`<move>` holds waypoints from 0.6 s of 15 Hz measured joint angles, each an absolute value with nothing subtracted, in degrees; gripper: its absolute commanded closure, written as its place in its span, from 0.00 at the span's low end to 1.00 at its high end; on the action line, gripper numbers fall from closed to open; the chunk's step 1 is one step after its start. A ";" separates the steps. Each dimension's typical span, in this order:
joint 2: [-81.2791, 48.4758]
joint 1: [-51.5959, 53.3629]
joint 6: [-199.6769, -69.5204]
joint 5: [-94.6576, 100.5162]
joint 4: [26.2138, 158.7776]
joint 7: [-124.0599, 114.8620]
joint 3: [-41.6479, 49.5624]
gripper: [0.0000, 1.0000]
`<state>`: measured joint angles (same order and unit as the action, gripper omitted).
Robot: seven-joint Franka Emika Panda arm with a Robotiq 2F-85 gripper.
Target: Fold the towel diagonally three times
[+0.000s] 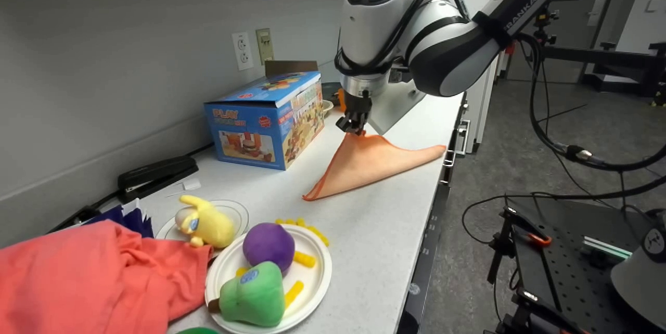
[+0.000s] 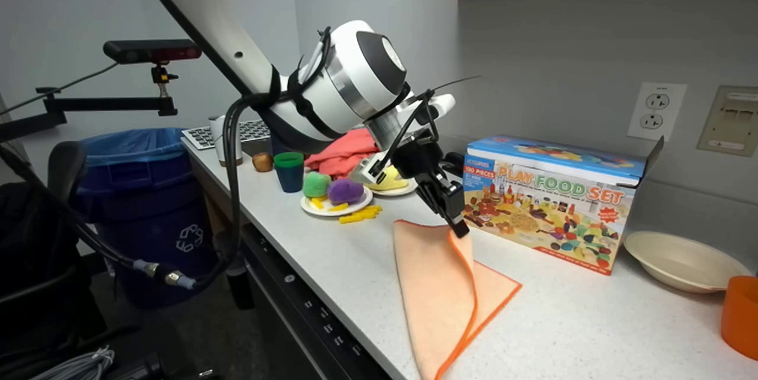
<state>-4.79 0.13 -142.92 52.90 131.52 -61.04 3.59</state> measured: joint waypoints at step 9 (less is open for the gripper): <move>-4.80 0.13 -142.80 63.63 131.46 -75.55 3.59 0.12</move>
